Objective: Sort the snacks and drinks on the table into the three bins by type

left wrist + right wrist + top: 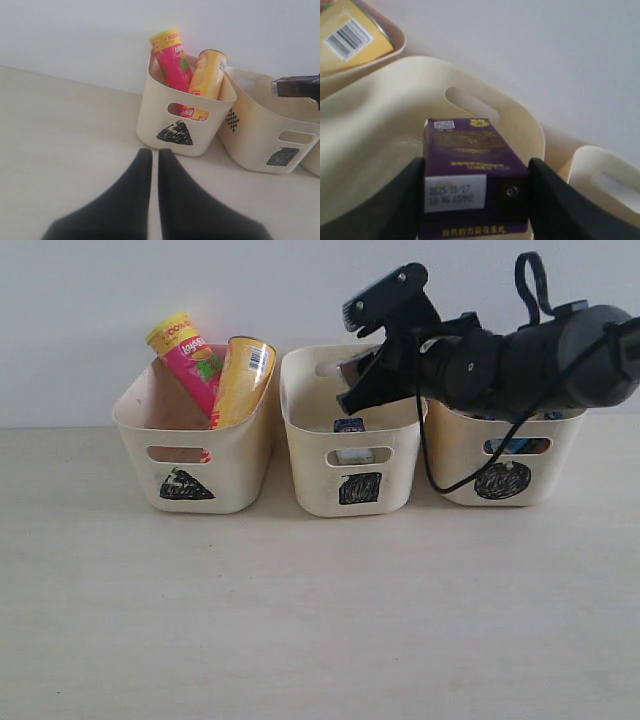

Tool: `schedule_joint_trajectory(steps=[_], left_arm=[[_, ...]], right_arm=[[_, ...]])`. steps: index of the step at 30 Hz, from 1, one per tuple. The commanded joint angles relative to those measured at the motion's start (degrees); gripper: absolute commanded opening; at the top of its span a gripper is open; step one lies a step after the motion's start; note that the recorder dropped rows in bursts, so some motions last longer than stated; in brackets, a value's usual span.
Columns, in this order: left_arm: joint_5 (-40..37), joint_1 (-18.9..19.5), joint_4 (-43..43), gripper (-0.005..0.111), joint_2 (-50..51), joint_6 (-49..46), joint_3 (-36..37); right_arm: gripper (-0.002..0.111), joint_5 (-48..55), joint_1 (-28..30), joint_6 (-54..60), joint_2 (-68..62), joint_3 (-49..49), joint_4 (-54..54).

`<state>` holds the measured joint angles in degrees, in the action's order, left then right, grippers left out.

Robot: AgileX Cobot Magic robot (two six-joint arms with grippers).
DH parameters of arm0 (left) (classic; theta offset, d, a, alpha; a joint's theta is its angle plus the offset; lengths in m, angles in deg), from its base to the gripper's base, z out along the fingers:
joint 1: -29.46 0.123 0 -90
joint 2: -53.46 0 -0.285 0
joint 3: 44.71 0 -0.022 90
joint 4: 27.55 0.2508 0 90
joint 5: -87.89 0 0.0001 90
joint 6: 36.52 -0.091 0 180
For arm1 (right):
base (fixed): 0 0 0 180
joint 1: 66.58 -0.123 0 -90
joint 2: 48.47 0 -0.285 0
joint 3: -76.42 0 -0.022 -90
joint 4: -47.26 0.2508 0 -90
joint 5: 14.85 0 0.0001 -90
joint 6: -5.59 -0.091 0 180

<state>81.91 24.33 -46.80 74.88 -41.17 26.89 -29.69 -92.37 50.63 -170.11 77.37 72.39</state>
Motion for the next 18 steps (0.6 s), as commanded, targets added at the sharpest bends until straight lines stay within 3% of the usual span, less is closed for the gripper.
schedule_joint_trajectory(steps=[1, 4, 7, 8, 11, 15, 18], left_arm=[[0.0, 0.2, 0.2, 0.004, 0.2, 0.6, 0.1], [0.0, 0.2, 0.2, 0.004, 0.2, 0.6, 0.1], [0.0, 0.2, 0.2, 0.004, 0.2, 0.6, 0.1], [0.0, 0.2, 0.2, 0.004, 0.2, 0.6, 0.1], [0.0, 0.2, 0.2, 0.004, 0.2, 0.6, 0.1], [0.0, 0.2, 0.2, 0.004, 0.2, 0.6, 0.1], [0.0, 0.2, 0.2, 0.004, 0.2, 0.6, 0.1]], right_arm=[[0.004, -4.2, 0.1, 0.4, -1.8, 0.4, 0.1], [0.020, -3.5, 0.1, 0.4, -3.1, 1.4, 0.2], [0.047, -3.4, 0.1, 0.4, -3.4, 1.9, 0.4], [0.062, -4.1, 0.1, 0.4, -3.3, 1.9, 0.4], [0.083, -5.7, 0.1, 0.4, -3.0, 1.9, 0.4], [0.076, -5.8, 0.1, 0.4, -0.6, 1.9, 2.8], [0.058, -5.8, 0.1, 0.7, 1.7, 1.9, 6.4]])
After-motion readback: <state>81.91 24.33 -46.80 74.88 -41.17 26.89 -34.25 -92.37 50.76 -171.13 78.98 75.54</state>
